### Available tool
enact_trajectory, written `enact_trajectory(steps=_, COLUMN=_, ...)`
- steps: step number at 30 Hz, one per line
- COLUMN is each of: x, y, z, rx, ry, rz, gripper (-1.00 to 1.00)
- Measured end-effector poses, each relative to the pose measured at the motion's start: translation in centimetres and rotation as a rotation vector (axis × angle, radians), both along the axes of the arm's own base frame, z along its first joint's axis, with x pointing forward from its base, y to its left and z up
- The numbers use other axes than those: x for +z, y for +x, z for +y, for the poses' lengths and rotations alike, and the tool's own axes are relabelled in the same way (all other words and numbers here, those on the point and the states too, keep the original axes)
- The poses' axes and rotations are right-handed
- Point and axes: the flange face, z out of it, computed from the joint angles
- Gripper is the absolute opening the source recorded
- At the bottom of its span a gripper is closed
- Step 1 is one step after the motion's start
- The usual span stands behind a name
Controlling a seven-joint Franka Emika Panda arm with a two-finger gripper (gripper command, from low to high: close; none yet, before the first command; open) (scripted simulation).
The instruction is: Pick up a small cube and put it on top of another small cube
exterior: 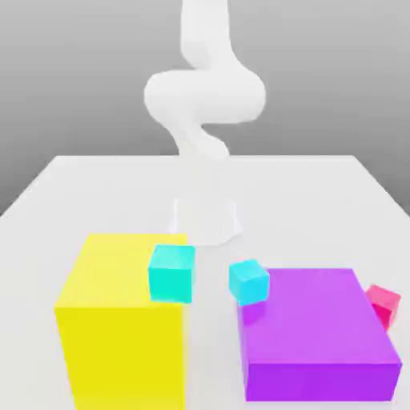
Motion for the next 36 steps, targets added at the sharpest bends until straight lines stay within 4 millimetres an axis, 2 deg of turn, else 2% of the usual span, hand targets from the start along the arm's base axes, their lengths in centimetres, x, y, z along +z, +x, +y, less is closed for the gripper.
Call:
enact_trajectory(steps=5, x=-4.4, y=6.0, z=3.5, rx=0.166, ry=-0.062, rz=0.103, gripper=0.0)
enact_trajectory(steps=10, x=-9.8, y=10.9, z=7.7, rx=0.329, ry=-0.125, rz=0.197, gripper=0.0)
enact_trajectory(steps=15, x=-16.2, y=14.8, z=12.5, rx=0.495, ry=-0.192, rz=0.286, gripper=0.0)
enact_trajectory(steps=18, x=-20.4, y=16.3, z=16.1, rx=0.604, ry=-0.235, rz=0.337, gripper=0.0)
enact_trajectory(steps=23, x=-28.1, y=18.0, z=21.4, rx=0.773, ry=-0.308, rz=0.421, gripper=0.0)
enact_trajectory(steps=27, x=-34.7, y=18.4, z=25.1, rx=0.903, ry=-0.367, rz=0.486, gripper=0.0)
enact_trajectory(steps=34, x=-47.0, y=16.6, z=31.5, rx=1.147, ry=-0.478, rz=0.595, gripper=0.0)
enact_trajectory(steps=36, x=-50.5, y=16.1, z=32.4, rx=1.186, ry=-0.496, rz=0.613, gripper=0.0)
